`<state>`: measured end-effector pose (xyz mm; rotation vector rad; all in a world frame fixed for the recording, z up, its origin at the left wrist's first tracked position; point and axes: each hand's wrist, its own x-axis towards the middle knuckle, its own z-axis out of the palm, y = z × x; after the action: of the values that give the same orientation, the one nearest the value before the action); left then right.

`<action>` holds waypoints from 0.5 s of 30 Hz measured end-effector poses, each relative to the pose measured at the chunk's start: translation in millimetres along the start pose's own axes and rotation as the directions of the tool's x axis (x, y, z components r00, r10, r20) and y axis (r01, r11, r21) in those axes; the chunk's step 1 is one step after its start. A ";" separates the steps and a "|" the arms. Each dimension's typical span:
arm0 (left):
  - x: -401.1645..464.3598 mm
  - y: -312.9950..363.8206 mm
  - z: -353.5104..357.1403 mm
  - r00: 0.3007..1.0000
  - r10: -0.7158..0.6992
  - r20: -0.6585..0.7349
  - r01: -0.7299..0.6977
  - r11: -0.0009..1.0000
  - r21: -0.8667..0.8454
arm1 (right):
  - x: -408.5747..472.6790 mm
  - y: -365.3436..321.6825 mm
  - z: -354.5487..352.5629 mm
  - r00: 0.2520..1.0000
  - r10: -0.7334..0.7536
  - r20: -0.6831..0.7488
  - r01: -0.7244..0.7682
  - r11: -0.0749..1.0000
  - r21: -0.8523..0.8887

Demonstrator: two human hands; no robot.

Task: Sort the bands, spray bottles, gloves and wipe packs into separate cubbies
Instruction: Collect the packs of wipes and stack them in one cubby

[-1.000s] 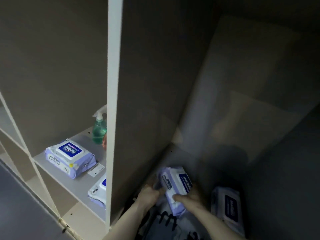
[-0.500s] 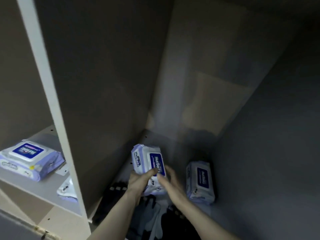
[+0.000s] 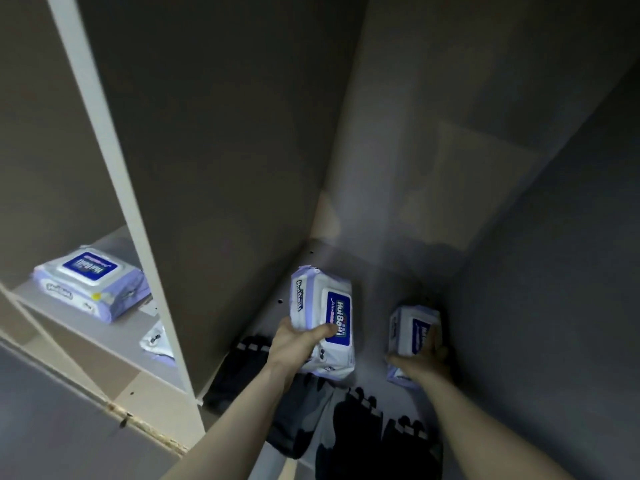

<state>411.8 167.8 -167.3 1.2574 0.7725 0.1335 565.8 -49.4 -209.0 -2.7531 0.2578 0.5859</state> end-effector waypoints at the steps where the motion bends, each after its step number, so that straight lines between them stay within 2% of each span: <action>1: -0.9 -2.7 -1.7 1.000 -0.013 -0.020 0.013 1.000 -0.007 | 2.3 1.0 1.6 1.000 0.002 -0.002 -0.002 1.000 0.004; 4: -3.1 -11.8 -7.3 0.998 -0.046 -0.050 0.045 0.999 -0.011 | 6.3 -0.3 5.2 0.998 0.027 -0.060 -0.019 0.992 0.125; 6: -5.5 -14.9 -10.6 0.996 -0.057 -0.075 0.058 0.998 0.006 | 11.5 -7.2 5.2 0.992 0.091 -0.085 -0.053 0.929 0.366; 8: -7.1 -15.8 -13.2 0.994 -0.047 -0.097 0.050 0.998 0.029 | 6.3 -19.4 -2.8 0.993 0.117 -0.014 -0.077 0.736 0.673; 9: -9.0 -14.5 -13.7 0.994 -0.040 -0.101 0.045 0.998 0.043 | -3.1 -24.6 -7.5 0.996 0.085 0.028 -0.075 0.623 0.779; 11: -14.0 -11.4 -13.3 0.994 -0.017 -0.106 0.025 0.997 0.074 | -36.8 -30.5 -16.1 0.999 -0.011 0.041 -0.030 0.491 0.871; 15: -33.9 2.6 -17.2 0.996 0.048 -0.075 -0.039 0.993 0.109 | -119.6 -17.7 -17.6 0.988 -0.157 0.006 0.048 0.340 0.939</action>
<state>377.2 165.7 -151.4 1.3776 0.8284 0.1792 468.8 -25.8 -138.5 -1.5452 0.2740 0.3381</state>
